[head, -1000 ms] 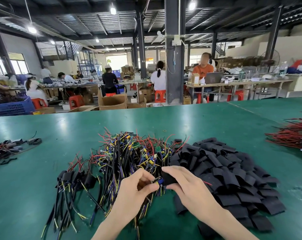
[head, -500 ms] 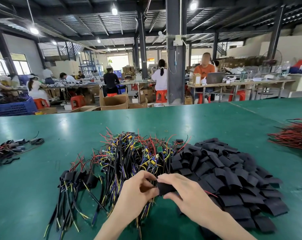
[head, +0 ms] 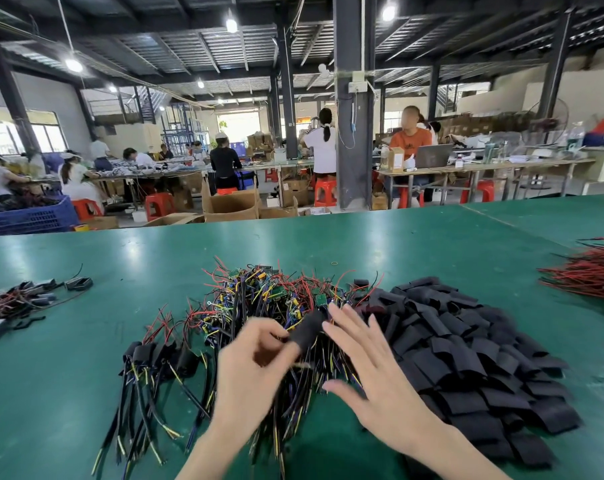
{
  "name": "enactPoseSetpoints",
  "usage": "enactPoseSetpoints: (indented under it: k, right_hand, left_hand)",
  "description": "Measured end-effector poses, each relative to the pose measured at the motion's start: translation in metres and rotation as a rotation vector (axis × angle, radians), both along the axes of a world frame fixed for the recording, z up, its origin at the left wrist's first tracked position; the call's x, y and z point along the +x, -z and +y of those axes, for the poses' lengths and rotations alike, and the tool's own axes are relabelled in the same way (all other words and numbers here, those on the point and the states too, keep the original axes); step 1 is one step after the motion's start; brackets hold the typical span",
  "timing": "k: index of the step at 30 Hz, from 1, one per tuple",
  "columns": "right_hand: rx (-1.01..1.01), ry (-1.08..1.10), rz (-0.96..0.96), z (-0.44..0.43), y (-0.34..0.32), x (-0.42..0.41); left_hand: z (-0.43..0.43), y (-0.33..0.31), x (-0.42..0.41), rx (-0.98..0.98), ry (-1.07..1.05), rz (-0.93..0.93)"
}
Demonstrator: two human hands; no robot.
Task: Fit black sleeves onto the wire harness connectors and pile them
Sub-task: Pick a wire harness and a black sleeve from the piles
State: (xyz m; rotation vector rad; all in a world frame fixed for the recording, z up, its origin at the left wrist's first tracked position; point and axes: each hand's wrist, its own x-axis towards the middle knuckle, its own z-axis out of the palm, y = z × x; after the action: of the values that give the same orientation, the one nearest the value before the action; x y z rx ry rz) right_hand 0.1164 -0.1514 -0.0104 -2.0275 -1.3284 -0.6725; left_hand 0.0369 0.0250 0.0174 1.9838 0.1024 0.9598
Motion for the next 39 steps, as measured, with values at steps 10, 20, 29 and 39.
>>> enactPoseSetpoints:
  k: [10,20,29,39]
  right_hand:
    - [-0.155,0.544,-0.113,-0.009,0.007,0.026]
    - [-0.18,0.74,-0.023,-0.021,0.012,0.04]
    - [-0.163,0.765,-0.041,-0.024,0.01,0.041]
    - [-0.041,0.762,0.013,-0.026,0.01,0.045]
  left_hand:
    - [0.151,0.019,-0.008,-0.057,-0.776,0.362]
    - [0.126,-0.019,0.025,0.285,-0.815,0.441]
    - [0.109,-0.074,0.121,0.094,-0.434,0.704]
    - [0.098,-0.122,0.112,0.057,-0.303,0.077]
